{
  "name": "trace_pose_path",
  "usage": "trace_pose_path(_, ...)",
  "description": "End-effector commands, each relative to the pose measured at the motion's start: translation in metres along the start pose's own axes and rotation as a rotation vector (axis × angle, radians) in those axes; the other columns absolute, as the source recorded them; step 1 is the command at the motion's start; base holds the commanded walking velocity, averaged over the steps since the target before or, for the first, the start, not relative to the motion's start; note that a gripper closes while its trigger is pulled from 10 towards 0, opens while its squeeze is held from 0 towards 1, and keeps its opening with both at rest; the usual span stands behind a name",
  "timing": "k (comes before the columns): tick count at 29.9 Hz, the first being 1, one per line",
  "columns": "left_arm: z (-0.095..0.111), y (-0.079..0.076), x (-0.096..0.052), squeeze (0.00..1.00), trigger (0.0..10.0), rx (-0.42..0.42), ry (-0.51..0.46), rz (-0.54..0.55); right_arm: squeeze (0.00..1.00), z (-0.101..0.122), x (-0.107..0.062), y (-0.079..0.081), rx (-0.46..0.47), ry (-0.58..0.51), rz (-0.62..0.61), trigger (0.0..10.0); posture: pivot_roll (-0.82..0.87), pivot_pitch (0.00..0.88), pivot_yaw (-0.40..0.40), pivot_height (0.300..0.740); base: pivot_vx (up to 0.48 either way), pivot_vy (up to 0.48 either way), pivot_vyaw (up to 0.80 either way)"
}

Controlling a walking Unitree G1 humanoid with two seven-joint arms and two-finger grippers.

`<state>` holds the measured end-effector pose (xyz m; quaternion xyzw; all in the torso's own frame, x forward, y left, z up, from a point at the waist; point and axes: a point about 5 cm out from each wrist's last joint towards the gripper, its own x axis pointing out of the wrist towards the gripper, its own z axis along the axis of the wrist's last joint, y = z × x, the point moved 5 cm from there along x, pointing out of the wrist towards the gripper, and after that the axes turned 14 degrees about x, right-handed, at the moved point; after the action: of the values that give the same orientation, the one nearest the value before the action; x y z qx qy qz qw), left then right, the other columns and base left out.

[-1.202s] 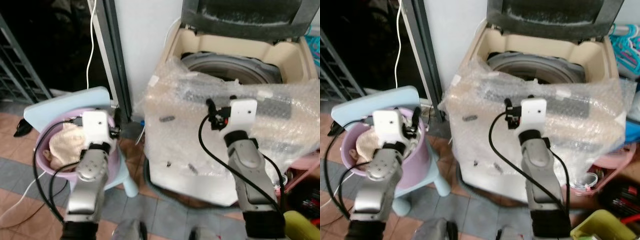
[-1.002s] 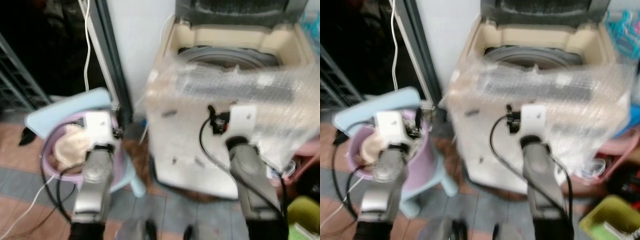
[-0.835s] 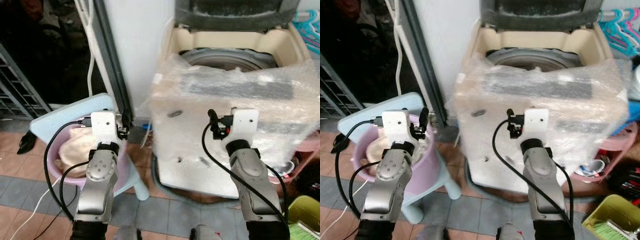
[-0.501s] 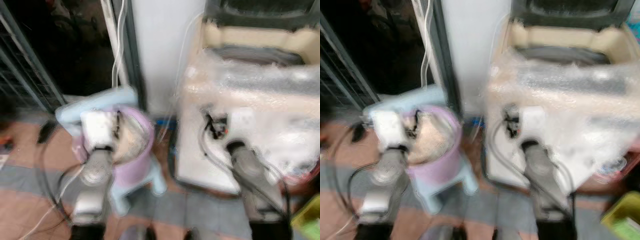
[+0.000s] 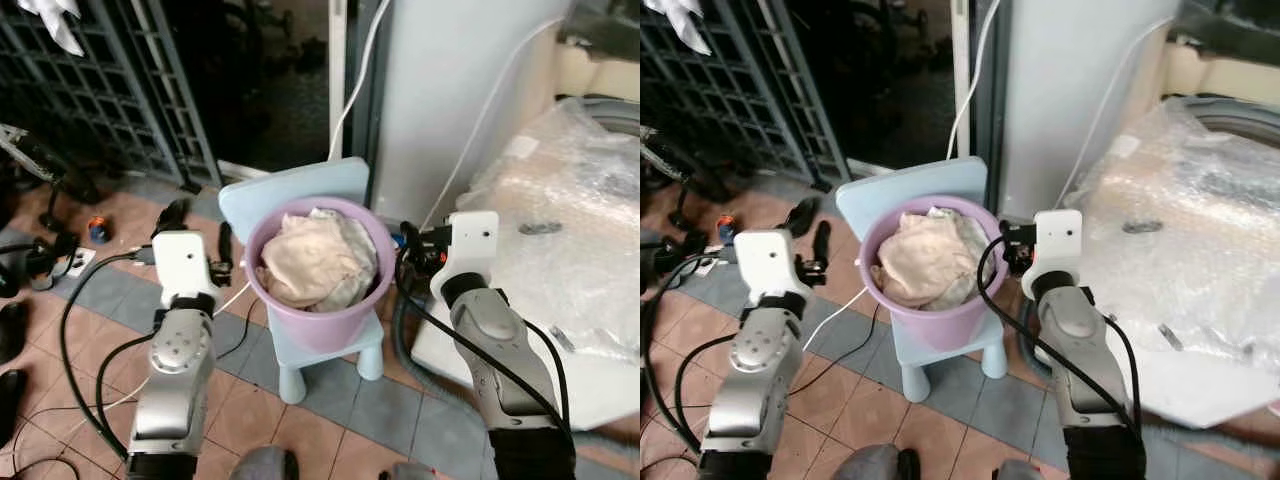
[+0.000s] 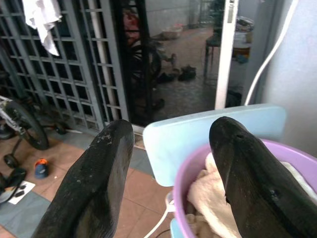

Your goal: Clothes washing

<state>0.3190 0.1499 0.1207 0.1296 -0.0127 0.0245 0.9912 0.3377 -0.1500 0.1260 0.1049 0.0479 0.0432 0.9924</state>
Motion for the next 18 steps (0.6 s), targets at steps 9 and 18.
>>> trace_pose_path(9, -0.001, 0.0, 0.001, 0.0, 10.0, -0.006, 0.008, -0.004, 0.0, -0.008, 0.01, 0.01, -0.043, 0.055, 0.07, 10.0, 0.0, 0.043, 0.038, 0.74, 0.383, 0.0, 0.53)
trace_pose_path(18, -0.006, -0.003, -0.002, 0.0, 10.0, -0.004, 0.032, -0.012, 0.0, -0.031, 0.012, 0.01, -0.075, 0.179, 0.095, 10.0, 0.0, 0.048, 0.028, 0.74, 0.291, 0.113, 0.0)
